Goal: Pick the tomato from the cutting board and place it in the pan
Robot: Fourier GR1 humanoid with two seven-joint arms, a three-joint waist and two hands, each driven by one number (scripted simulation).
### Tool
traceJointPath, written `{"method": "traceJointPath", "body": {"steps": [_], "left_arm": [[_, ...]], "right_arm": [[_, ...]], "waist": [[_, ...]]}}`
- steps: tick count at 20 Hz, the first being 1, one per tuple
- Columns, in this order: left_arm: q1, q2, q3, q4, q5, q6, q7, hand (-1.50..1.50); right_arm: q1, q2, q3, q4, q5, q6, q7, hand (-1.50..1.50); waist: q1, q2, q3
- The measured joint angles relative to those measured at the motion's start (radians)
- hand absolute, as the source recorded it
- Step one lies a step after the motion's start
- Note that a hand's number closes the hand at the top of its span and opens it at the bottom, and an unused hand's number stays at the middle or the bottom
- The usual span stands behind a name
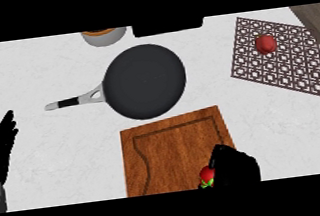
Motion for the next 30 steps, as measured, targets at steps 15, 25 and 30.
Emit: {"method": "traceJointPath", "body": {"steps": [15, 25, 30], "left_arm": [[-0.041, -0.012, -0.024, 0.004, -0.014, -0.016, -0.005, 0.0], [-0.082, -0.028, -0.046, 0.002, -0.026, -0.024, 0.0, 0.0], [-0.107, -0.032, -0.052, 0.013, -0.033, -0.024, 0.005, 0.0]], "right_arm": [[-0.166, -0.009, 0.087, -0.166, 0.44, -0.052, 0.048, 1.5], [-0.394, 0.001, -0.126, -0.022, 0.29, -0.139, 0.043, 1.5], [-0.512, 0.003, -0.255, 0.124, 0.189, -0.203, 0.023, 1.5]], "waist": [[0.057, 0.017, 0.001], [0.105, 0.033, 0.003], [0.12, 0.04, 0.004]]}}
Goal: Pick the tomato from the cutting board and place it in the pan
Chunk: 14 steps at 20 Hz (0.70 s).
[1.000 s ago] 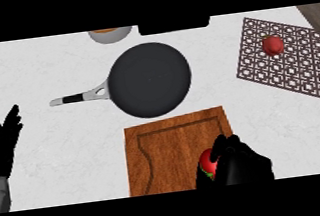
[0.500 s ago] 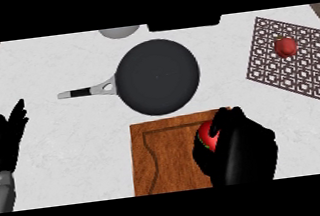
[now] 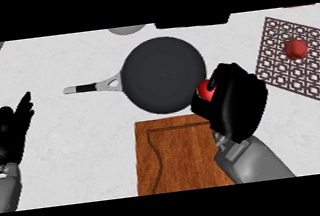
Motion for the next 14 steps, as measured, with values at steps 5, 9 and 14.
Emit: {"method": "traceJointPath", "body": {"steps": [5, 9, 14], "left_arm": [[-0.017, -0.005, -0.008, 0.001, -0.007, -0.002, 0.001, 0.0], [-0.026, -0.011, -0.012, 0.0, -0.005, -0.007, 0.003, 0.0], [-0.038, -0.013, -0.012, 0.013, -0.01, -0.009, -0.006, 0.0]], "right_arm": [[-0.089, 0.002, -0.12, 0.187, -0.087, -0.092, -0.037, 1.5], [-0.139, 0.002, -0.189, 0.344, -0.156, -0.193, -0.08, 1.5], [-0.189, 0.003, -0.269, 0.501, -0.268, -0.371, -0.156, -1.5]], "waist": [[0.014, 0.005, 0.001], [0.028, 0.009, 0.002], [0.039, 0.016, 0.003]]}}
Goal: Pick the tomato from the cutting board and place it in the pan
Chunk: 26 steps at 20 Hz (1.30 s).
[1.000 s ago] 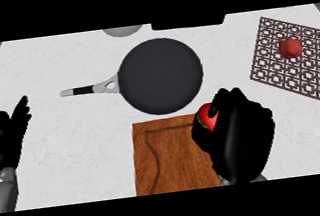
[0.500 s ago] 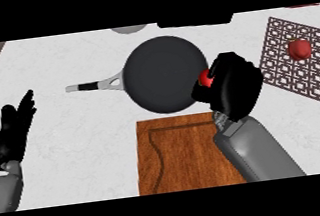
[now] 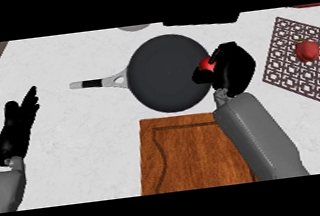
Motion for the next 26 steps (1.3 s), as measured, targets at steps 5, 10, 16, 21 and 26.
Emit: {"method": "traceJointPath", "body": {"steps": [5, 10, 16, 21, 26], "left_arm": [[-0.011, -0.008, -0.008, 0.011, -0.003, -0.007, -0.013, 0.0], [-0.026, -0.011, -0.015, 0.006, -0.004, -0.015, -0.004, 0.0], [-0.042, -0.011, -0.012, 0.014, -0.007, -0.014, 0.001, 0.0], [-0.036, -0.007, -0.01, 0.017, -0.007, -0.02, 0.007, 0.0], [-0.026, 0.002, 0.007, 0.025, -0.008, -0.013, 0.013, 0.0]], "right_arm": [[-0.063, 0.001, -0.066, 0.148, -0.132, -0.166, -0.061, -1.5], [-0.123, 0.002, -0.093, 0.302, -0.228, -0.313, -0.12, -1.5], [-0.195, 0.002, -0.119, 0.416, -0.289, -0.491, -0.218, -1.5], [-0.25, 0.001, -0.129, 0.492, -0.312, -0.637, -0.267, -1.5], [-0.268, 0.0, -0.122, 0.557, -0.333, -0.765, -0.252, -1.5]], "waist": [[0.022, 0.009, 0.001], [0.036, 0.01, 0.001], [0.035, 0.01, 0.001], [0.026, 0.003, -0.001], [-0.007, -0.013, -0.002]]}}
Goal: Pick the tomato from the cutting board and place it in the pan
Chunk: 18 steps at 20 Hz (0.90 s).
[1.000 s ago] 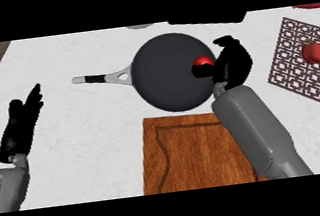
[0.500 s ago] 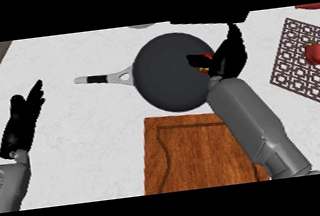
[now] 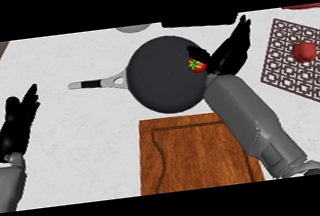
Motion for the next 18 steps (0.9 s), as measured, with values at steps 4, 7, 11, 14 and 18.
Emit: {"method": "traceJointPath", "body": {"steps": [4, 7, 11, 14, 18], "left_arm": [[0.024, 0.006, 0.022, 0.016, 0.004, 0.005, -0.016, 0.0], [0.064, 0.0, 0.027, -0.001, 0.0, 0.02, -0.015, 0.0], [0.105, 0.008, 0.047, -0.006, 0.008, 0.02, -0.022, 0.0], [0.125, 0.004, 0.051, -0.016, 0.004, 0.032, -0.016, 0.0], [0.14, 0.026, 0.078, -0.014, 0.015, 0.027, -0.014, 0.0]], "right_arm": [[0.007, 0.0, 0.027, 0.019, 0.007, -0.075, 0.054, -1.5], [0.061, 0.0, 0.07, -0.022, 0.019, -0.114, 0.093, -1.5], [0.156, 0.002, 0.128, -0.125, 0.05, -0.147, 0.137, -1.5], [0.256, 0.003, 0.183, -0.235, 0.069, -0.157, 0.156, -1.5], [0.412, 0.005, 0.258, -0.402, 0.1, -0.157, 0.174, -1.5]], "waist": [[-0.033, -0.013, -0.002], [-0.06, -0.028, -0.002], [-0.093, -0.041, -0.003], [-0.117, -0.049, -0.004], [-0.145, -0.056, -0.005]]}}
